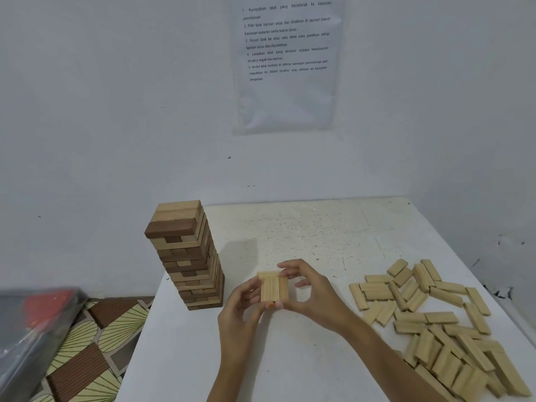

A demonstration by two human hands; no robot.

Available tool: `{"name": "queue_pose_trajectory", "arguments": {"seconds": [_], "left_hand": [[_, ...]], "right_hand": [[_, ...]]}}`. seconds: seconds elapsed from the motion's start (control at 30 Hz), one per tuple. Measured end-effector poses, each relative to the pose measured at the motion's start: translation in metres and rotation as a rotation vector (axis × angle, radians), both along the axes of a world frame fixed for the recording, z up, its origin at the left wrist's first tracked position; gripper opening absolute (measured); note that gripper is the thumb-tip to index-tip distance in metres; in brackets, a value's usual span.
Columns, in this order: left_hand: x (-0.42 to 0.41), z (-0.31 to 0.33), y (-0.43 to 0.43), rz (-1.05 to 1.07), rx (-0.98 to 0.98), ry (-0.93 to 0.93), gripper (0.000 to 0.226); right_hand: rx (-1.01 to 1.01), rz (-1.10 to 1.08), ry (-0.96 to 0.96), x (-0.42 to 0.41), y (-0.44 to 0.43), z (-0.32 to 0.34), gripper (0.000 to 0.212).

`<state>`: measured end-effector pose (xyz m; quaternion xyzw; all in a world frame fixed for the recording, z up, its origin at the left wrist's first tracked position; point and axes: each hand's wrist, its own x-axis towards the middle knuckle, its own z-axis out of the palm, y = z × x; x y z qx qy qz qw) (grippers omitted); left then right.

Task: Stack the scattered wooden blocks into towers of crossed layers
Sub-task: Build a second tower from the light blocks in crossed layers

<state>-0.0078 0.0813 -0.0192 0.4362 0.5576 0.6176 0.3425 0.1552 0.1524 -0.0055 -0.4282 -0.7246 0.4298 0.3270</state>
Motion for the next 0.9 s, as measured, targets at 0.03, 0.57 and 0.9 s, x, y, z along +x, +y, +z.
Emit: {"name": "queue_pose_trajectory", "arguments": {"seconds": [0.03, 0.57, 0.9], "left_hand": [[0.000, -0.001, 0.003, 0.014, -0.005, -0.018, 0.044], [-0.006, -0.019, 0.020, 0.079, -0.069, -0.089, 0.038], [-0.002, -0.018, 0.019, 0.062, -0.087, -0.072, 0.039]], "right_hand": [[-0.002, 0.001, -0.001, -0.003, 0.003, -0.001, 0.062], [0.015, -0.017, -0.044, -0.021, 0.025, -0.017, 0.060], [-0.009, -0.016, -0.042, -0.018, 0.026, -0.019, 0.061]]}}
